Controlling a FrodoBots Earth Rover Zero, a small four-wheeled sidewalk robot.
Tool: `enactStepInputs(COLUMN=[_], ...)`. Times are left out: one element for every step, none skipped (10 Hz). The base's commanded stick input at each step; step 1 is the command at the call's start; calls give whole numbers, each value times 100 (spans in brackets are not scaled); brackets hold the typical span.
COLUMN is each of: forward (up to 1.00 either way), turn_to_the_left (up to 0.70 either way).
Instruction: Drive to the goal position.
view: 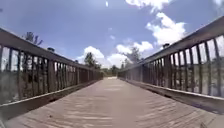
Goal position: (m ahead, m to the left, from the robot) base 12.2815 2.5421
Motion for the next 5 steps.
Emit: enactStepInputs(forward=[45,45,45,45,45], turn_to_the_left=[0,0,0,0,-19])
